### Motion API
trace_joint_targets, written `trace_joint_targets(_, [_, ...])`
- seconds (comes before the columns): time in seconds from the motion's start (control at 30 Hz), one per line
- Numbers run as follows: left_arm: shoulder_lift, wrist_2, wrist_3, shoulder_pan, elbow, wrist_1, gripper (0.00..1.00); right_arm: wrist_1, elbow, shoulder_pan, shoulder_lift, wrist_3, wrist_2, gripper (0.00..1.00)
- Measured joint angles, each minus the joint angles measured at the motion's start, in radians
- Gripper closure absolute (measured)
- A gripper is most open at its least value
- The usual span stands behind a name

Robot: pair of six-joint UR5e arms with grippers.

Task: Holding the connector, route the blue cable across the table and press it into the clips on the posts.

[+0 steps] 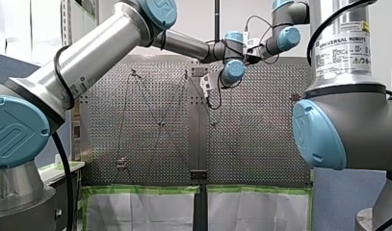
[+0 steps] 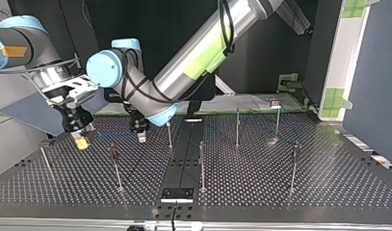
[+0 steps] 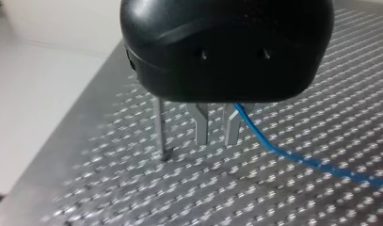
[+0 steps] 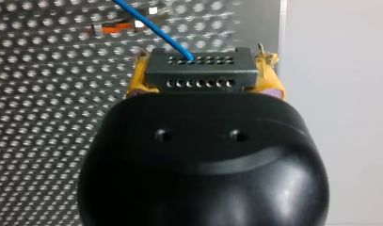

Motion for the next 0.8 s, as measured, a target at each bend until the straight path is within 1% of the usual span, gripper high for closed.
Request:
trace_joint_targets(0.03, [0.007,0.002,-0.006,0.004,-0.007,0.007,0.73,-0.003,0.000,0.001,-0.007,0.004,0.001,1.00])
trace_joint_targets(0.07, [0.016,0.008,-0.013,0.011,-0.016,0.016,0.68,-0.006,0.000,0.001,-0.014,0.010,0.002,1.00])
trace_joint_targets(0.2, [0.046,0.035,-0.034,0.038,-0.047,0.047,0.68,-0.027,0.014,0.006,-0.045,0.039,0.004,1.00])
trace_joint_targets(0.27, [0.058,0.051,-0.050,0.049,-0.064,0.064,0.68,-0.035,0.019,0.009,-0.052,0.053,0.007,1.00])
trace_joint_targets(0.3, [0.057,0.051,-0.050,0.045,-0.064,0.064,0.68,-0.040,0.021,0.009,-0.053,0.060,0.012,1.00])
trace_joint_targets(0.37, [0.049,0.036,-0.036,0.029,-0.049,0.049,0.68,-0.044,0.025,0.009,-0.058,0.068,0.023,1.00])
trace_joint_targets(0.4, [0.049,0.036,-0.036,0.029,-0.049,0.049,0.68,-0.045,0.031,0.010,-0.060,0.071,0.030,1.00])
trace_joint_targets(0.5, [0.050,0.036,-0.036,0.032,-0.048,0.049,0.68,-0.056,0.050,0.011,-0.055,0.079,0.053,1.00])
trace_joint_targets(0.6, [0.050,0.036,-0.036,0.032,-0.048,0.049,0.68,-0.070,0.070,0.014,-0.040,0.082,0.076,1.00])
trace_joint_targets(0.7, [0.050,0.036,-0.036,0.032,-0.048,0.049,0.68,-0.077,0.080,0.016,-0.017,0.077,0.092,1.00])
trace_joint_targets(0.8, [0.050,0.036,-0.036,0.032,-0.048,0.049,0.68,-0.082,0.083,0.020,0.007,0.075,0.099,1.00])
